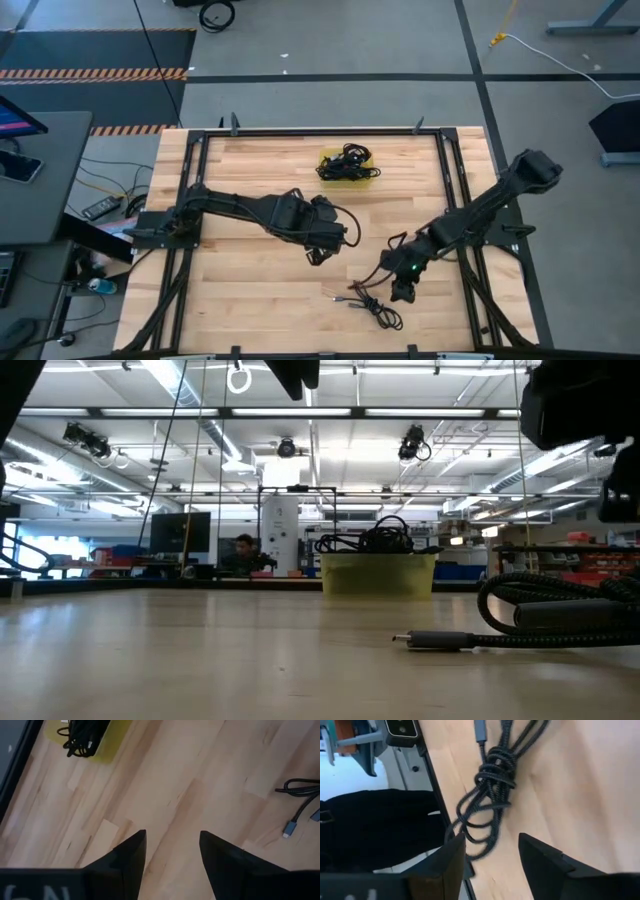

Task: Pick and place USB-C Cables
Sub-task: Put the black charger cable into the yellow bin

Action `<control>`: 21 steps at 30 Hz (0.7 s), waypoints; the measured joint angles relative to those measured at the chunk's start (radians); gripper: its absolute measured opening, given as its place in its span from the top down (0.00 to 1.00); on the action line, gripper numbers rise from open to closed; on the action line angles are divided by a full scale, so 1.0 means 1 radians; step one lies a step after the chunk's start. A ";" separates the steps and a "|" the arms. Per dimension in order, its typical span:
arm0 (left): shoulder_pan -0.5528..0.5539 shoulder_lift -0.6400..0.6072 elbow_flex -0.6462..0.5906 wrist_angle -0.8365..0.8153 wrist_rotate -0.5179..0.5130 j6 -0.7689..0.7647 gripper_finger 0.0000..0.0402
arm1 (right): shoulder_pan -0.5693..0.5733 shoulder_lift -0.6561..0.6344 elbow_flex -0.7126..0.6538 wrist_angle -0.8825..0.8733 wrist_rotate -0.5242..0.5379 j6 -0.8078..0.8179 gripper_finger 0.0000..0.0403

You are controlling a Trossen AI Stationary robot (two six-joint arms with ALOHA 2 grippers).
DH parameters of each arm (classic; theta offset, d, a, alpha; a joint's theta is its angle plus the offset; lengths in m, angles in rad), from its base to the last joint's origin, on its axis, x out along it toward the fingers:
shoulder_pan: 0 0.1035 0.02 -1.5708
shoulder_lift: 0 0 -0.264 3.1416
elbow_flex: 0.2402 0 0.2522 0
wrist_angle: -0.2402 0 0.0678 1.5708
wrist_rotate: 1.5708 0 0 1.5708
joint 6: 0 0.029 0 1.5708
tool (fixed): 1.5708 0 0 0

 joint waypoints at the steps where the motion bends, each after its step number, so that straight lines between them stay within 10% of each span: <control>1: 0.000 0.000 0.000 0.000 0.000 0.005 0.52 | 0.007 0.025 0.000 0.033 -0.001 0.011 0.52; 21: 0.010 0.000 0.000 0.000 0.001 0.032 0.52 | 0.102 0.340 0.000 0.400 -0.052 0.127 0.49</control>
